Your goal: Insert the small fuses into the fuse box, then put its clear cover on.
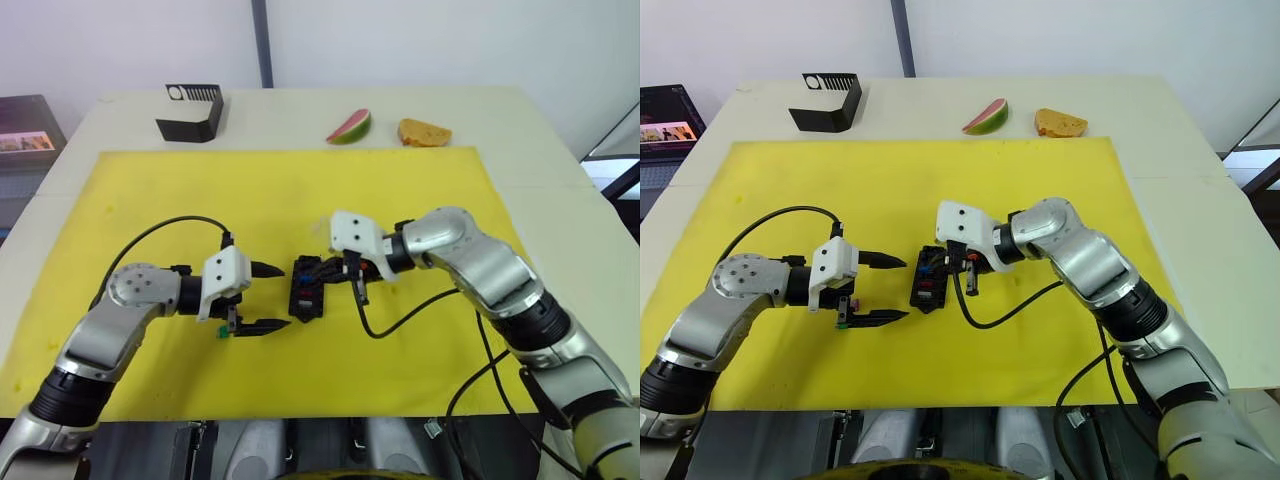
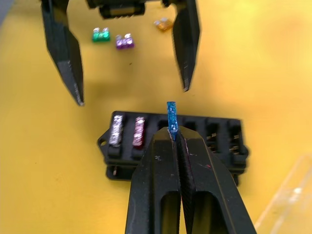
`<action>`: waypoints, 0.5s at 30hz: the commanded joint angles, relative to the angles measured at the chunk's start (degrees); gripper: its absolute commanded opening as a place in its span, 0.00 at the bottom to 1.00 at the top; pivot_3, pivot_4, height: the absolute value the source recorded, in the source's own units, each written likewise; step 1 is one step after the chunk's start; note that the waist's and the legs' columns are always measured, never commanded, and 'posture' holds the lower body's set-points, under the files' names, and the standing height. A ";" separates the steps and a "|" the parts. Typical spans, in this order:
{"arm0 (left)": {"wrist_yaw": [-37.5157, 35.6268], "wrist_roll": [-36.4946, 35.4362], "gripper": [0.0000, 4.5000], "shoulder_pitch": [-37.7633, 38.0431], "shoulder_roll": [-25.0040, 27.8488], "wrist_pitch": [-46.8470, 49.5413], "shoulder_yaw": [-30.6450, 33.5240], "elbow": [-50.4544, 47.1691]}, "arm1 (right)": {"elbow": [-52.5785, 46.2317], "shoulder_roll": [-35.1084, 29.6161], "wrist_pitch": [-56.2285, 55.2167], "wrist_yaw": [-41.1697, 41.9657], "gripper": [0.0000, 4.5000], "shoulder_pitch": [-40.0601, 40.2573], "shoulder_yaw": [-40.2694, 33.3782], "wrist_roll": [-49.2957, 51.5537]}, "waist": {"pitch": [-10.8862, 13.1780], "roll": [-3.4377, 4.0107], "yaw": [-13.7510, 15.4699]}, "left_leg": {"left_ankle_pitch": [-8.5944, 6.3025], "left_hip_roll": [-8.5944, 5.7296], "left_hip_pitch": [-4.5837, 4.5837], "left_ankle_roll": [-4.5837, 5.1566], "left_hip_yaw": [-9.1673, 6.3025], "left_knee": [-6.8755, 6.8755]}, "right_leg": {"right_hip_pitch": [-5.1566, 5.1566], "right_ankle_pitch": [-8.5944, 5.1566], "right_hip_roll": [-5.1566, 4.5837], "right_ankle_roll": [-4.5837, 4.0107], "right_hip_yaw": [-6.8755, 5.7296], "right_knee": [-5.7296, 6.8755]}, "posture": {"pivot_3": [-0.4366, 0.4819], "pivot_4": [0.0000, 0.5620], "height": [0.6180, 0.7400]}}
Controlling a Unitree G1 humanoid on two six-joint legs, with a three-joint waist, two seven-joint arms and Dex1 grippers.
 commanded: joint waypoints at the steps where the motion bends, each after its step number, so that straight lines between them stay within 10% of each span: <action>1: -0.27 0.04 0.99 -0.49 0.39 -0.51 0.52 -1.17 | -1.35 0.26 -0.38 0.04 0.00 -0.43 -1.35 0.38 | 0.00 0.00 0.01 | 0.00 0.00 0.00 0.00 0.00 0.00 | 0.00 0.00 0.00 0.00 0.00 0.00 | 0.48 0.27 1.00; 15: -0.43 0.19 0.99 -0.62 0.56 -0.48 0.58 -1.07 | -1.25 1.00 0.18 -1.42 0.00 2.39 -0.31 -0.35 | 0.00 0.00 0.00 | 0.00 0.00 0.00 -0.01 0.00 0.01 | 0.00 0.00 0.00 0.00 0.00 0.02 | 0.48 0.27 1.00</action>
